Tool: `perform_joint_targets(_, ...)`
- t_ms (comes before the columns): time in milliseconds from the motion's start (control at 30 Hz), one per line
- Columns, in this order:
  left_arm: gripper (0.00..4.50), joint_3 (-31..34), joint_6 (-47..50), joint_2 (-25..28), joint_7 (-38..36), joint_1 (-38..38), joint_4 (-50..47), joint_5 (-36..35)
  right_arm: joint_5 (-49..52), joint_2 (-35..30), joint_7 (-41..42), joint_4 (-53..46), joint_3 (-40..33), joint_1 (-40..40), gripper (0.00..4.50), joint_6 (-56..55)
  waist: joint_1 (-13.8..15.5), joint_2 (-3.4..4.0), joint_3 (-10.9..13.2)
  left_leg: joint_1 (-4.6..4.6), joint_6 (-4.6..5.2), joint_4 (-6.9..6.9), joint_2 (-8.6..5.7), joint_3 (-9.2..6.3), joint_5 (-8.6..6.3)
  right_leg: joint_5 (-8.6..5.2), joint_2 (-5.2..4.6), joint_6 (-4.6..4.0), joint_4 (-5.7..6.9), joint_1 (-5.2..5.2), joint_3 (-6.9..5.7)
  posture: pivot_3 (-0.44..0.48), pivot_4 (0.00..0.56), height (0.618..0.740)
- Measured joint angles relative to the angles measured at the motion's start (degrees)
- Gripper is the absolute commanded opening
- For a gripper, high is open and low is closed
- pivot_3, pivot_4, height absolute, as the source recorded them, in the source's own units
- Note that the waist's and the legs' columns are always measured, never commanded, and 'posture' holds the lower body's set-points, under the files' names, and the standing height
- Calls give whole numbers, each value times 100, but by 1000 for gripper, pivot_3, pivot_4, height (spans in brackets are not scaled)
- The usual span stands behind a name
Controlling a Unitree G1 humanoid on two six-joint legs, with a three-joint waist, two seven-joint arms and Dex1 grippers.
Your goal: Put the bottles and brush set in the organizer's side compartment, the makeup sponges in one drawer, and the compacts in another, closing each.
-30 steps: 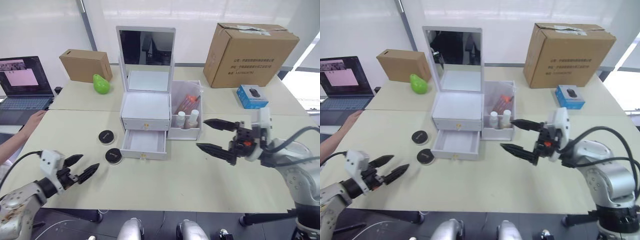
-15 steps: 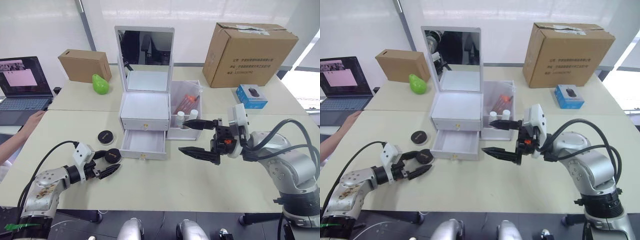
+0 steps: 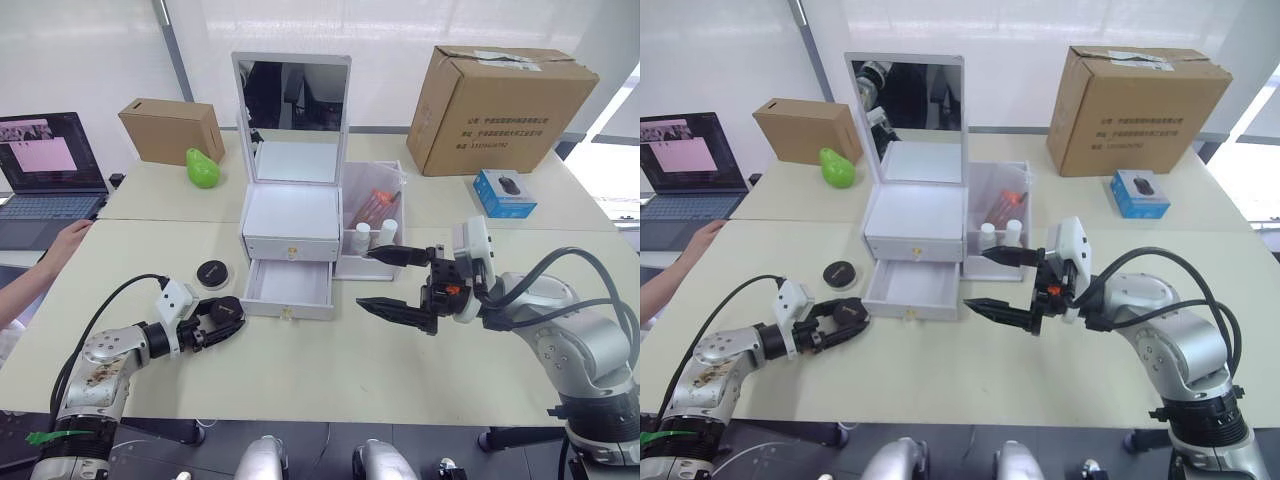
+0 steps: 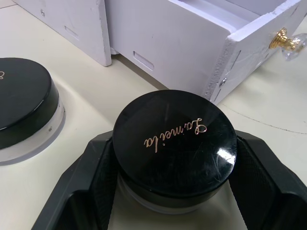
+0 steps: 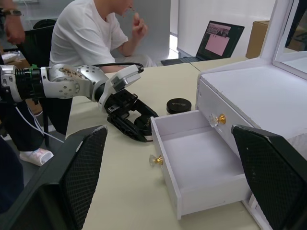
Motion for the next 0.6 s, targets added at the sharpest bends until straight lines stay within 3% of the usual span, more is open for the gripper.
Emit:
perform_joint_targets(167,2921,161,109,60,-1,68,-75,-103,-3,1,-29,-1,13,30,4500,0,-11,0,0,0,0,0,1,0,0,0,1,0,0,0,0,0,150,740)
perform_joint_targets(400,2921,896,871,735,56,-100,-965,-679,-22,39,-54,-8,60,49,4500,-1,-8,-6,2,-1,0,0,2,-2,0,-1,-1,2,1,2,-2,0,150,740)
perform_joint_targets(600,2921,619,1638,704,20,-595,-1755,-1134,-122,108,-49,-3,158,52,4500,-1,1,-6,2,1,0,1,-3,-2,0,1,7,7,2,4,2,0,150,740)
